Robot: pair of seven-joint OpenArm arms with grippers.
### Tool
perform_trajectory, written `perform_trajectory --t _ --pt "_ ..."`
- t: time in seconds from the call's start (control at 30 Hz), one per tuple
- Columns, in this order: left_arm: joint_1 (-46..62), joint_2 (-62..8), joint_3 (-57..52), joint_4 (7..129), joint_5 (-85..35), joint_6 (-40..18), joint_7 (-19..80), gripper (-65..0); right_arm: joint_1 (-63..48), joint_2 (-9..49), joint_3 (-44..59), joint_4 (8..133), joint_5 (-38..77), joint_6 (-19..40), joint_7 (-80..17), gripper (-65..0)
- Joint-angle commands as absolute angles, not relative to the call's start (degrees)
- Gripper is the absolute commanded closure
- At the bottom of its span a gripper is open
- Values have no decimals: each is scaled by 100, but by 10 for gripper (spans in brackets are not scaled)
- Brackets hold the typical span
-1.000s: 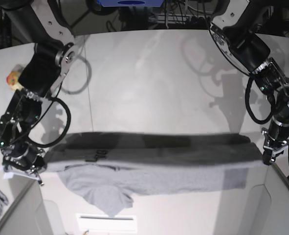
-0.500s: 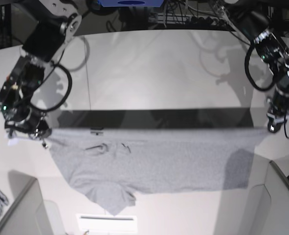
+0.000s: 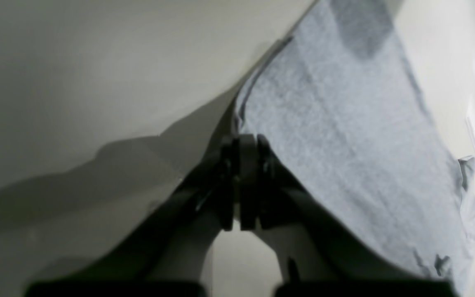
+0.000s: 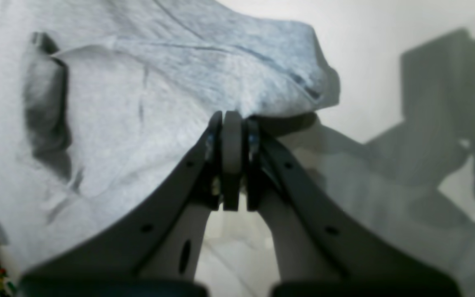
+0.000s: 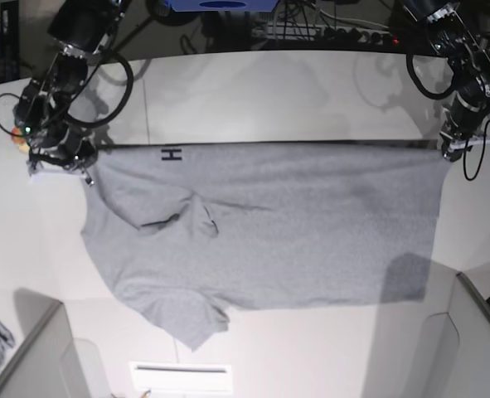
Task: Fold the T-shirt properly
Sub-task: 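Lift the shirt and pull it back toward the arms' base, then lower the shirt flat and open both grippers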
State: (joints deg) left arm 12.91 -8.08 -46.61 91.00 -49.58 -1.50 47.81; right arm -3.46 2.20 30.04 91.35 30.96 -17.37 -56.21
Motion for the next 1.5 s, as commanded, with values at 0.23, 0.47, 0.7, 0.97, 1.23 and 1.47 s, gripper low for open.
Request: perform_trajectory --t 0.23,0.47,0.7,0.97,1.23,1.47 --pt "1868 -901 -4681 9235 -5051 -180 4673 0 -866 268 3020 10026 3143 -1701 -5543 0" --pt "2281 -892 -4716 9244 -5051 -505 4673 0 -1297 259 3020 10053 3143 -1692 -5543 0" --pt "2527 -892 -4725 9244 -5042 -593 4673 0 -1736 251 3020 10589 3143 -1692 -5543 0" --pt "2677 -901 -4725 9341 -5033 -602 4673 0 -1974 242 3020 10651 3152 -1692 -5552 0" --pt "2809 -901 -4725 9648 -5033 -602 4673 0 -2114 242 3020 10695 3152 -1692 -5552 0" --pt "2862 -884 -4725 9613 -5024 -602 4681 0 -2114 242 3020 10686 3152 -1692 -5552 0"
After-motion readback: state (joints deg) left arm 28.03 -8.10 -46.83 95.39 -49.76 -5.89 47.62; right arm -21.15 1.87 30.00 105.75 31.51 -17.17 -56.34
